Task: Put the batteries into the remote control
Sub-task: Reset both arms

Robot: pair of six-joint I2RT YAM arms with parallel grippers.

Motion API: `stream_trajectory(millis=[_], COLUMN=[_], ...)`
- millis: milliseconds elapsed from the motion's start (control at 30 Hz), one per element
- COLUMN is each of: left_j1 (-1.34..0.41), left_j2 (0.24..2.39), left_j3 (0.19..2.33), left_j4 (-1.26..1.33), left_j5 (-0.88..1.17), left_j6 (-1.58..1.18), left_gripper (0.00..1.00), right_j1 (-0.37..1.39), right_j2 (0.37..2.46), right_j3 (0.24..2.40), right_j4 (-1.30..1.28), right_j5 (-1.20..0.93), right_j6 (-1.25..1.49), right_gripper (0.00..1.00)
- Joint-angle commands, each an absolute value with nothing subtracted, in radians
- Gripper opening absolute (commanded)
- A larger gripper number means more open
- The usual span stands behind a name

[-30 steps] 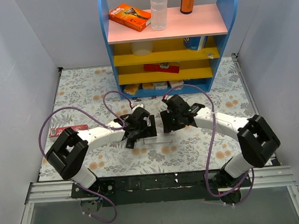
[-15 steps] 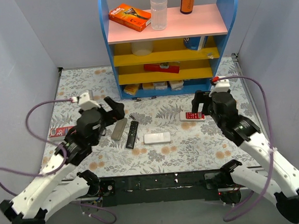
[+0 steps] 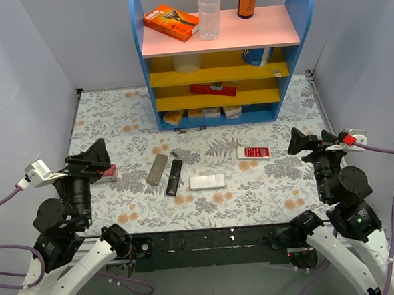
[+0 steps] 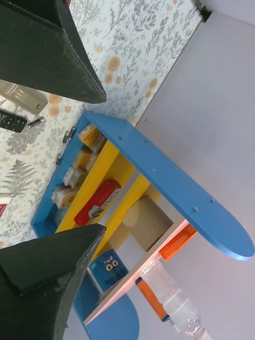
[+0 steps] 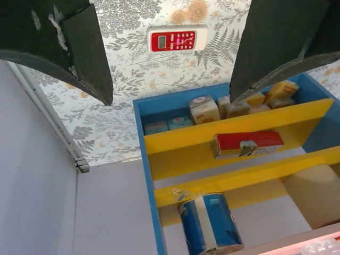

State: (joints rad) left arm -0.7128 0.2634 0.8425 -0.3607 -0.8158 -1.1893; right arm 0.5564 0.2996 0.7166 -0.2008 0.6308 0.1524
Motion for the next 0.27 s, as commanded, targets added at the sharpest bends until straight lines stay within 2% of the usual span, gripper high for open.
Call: stream_trajectory(millis=[0,233], left_j1=[-0.71,-0.71], left_j2=[0.271,0.305], left_j3=[0.818,0.784], left_j4=[-0.327,-0.305], left_j5=[-0.861,-0.845], left_j6=[-1.083,-1.058], left_gripper=[0.98,0.98], right_j1=[0.557,0.557], right_j2=[0.281,0.276], right_j3=[0.699,0.669], right_j4=[-0.147,-0.14], right_j5=[0.695,0.658], right_j6=[0.107,0.123], right_gripper=[0.96,0.97])
